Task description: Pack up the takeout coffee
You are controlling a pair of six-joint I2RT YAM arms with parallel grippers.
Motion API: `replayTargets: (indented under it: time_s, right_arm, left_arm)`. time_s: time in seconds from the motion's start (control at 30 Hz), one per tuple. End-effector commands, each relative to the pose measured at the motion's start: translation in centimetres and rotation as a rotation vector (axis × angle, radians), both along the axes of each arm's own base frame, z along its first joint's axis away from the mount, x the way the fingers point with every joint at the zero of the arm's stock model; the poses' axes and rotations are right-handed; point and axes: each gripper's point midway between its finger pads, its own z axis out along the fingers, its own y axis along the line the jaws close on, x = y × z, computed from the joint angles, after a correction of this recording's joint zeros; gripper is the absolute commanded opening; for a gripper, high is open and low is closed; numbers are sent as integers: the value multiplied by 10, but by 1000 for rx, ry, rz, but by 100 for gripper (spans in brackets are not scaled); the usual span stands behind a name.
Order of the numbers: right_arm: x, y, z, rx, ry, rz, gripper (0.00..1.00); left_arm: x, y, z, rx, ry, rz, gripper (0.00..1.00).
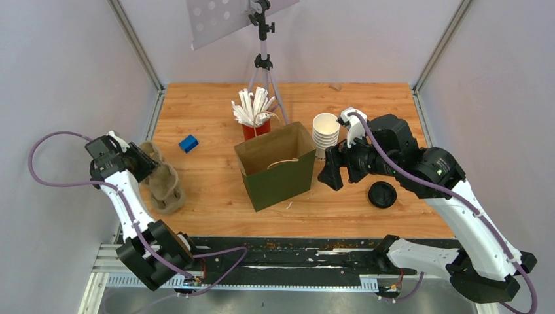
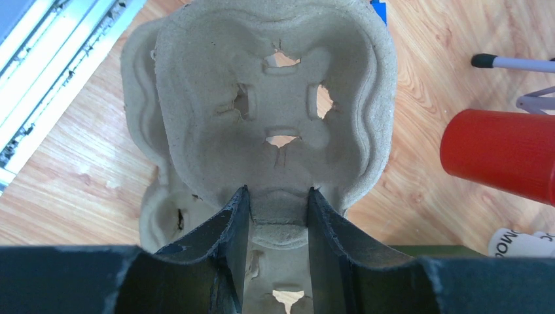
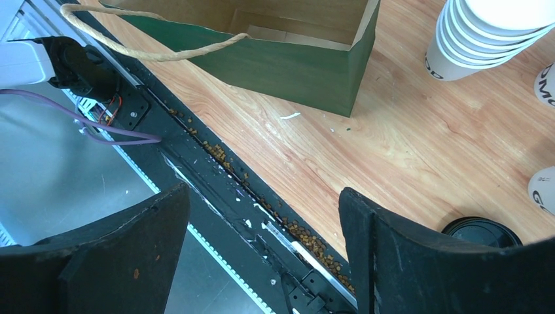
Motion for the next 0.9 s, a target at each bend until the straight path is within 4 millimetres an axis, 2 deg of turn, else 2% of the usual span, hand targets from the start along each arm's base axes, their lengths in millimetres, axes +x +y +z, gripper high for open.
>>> replayTargets:
  time_s: [0.0, 0.23, 0.53, 0.67, 0.87]
  right_arm:
    - [-7, 1, 17, 47, 7, 0, 83]
    - [-10, -5, 24, 56, 6, -25, 82]
    - [-18, -6, 27, 93, 6, -18, 82]
    - [-20, -5, 27, 122, 6, -25, 82]
    - [-10, 6, 37, 191, 94, -134, 80]
  left_arm:
    - [2, -12, 26, -30, -62, 8, 33]
    - [8, -35, 61, 4, -105, -41, 33]
    - [19, -80, 136, -25, -284, -117, 33]
    - [11, -99, 160, 7, -265, -219, 36]
    - [1, -137, 207, 19, -377, -381, 34]
